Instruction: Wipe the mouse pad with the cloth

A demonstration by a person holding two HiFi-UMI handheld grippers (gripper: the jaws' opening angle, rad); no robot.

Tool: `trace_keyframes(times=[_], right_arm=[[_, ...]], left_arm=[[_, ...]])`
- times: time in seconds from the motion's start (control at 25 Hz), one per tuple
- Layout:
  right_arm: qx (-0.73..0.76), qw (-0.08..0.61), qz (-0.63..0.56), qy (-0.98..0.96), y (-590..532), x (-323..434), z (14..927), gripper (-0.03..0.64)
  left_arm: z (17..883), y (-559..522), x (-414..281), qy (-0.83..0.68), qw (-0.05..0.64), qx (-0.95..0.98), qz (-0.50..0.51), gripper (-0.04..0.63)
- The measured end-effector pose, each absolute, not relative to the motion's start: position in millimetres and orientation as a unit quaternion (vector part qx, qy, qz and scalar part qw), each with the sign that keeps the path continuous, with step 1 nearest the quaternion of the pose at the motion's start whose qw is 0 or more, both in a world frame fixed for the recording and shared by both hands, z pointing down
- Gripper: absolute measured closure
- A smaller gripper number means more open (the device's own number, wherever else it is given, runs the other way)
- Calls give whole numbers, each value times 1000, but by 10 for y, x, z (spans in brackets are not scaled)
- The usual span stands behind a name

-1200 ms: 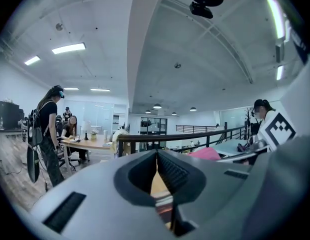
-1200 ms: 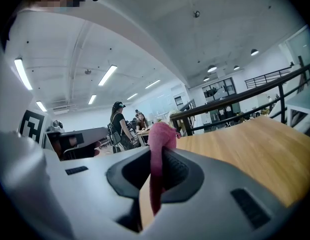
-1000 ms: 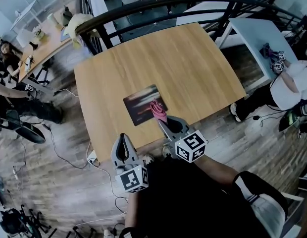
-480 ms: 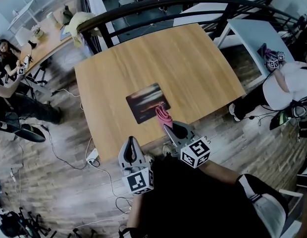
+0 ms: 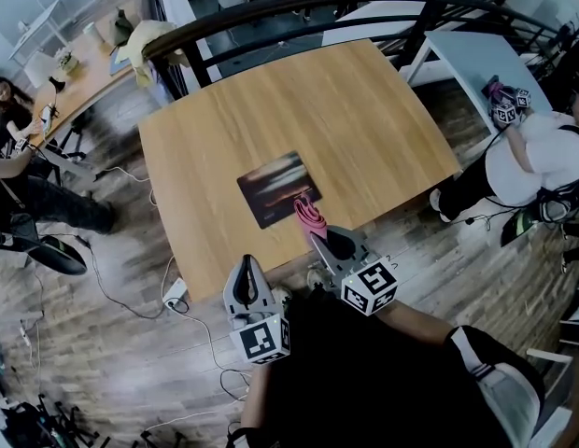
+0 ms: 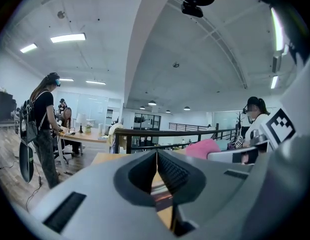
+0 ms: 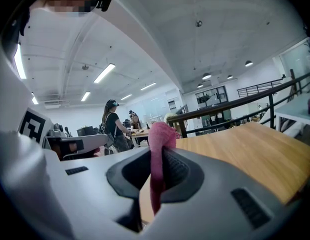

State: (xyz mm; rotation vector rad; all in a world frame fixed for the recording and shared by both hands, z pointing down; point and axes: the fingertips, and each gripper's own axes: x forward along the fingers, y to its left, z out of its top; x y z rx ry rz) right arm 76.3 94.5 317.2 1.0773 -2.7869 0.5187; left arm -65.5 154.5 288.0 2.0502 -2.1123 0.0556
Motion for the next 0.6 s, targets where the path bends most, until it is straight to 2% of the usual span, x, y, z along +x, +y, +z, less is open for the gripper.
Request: trace_keyframes(times=[0.6], right_arm=[[361,56,165,-916,981,733,3159,563]], left_arm=[[2872,1535,-688,-706,95,702,13,571]])
